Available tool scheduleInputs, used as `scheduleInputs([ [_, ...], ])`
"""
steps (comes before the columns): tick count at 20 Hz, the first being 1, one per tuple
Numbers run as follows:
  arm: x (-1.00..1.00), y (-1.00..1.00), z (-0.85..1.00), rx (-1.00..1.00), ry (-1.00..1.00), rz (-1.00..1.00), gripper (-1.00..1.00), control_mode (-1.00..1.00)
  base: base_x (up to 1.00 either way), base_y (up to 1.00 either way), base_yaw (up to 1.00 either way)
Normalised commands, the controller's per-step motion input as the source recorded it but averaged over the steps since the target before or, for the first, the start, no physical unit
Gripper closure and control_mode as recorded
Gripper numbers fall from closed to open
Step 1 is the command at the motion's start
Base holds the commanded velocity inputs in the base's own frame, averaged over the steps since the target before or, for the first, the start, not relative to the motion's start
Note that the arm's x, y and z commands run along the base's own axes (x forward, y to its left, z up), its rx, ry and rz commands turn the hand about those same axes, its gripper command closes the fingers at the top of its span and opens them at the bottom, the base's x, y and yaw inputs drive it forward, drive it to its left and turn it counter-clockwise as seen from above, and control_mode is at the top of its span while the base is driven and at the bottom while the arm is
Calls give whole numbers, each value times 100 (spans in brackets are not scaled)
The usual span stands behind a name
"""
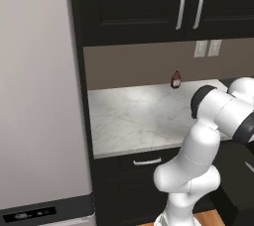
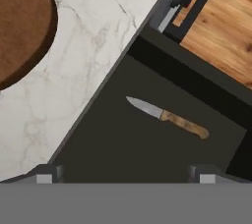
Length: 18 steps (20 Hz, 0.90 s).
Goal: Open the drawer on the right and place the cutting tools on the cutting board.
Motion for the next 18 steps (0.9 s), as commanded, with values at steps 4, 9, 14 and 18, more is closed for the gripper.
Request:
scheduleInputs([
  [4,-9,0,-17,0,0,15,-100,-100,0,0,0],
  [9,-13,0,-14,0,0,17,-100,-100,0,0,0],
  [14,-30,0,-12,0,0,20,-100,-100,0,0,0],
  [18,-28,0,-1,0,4,15,-100,-100,0,0,0],
])
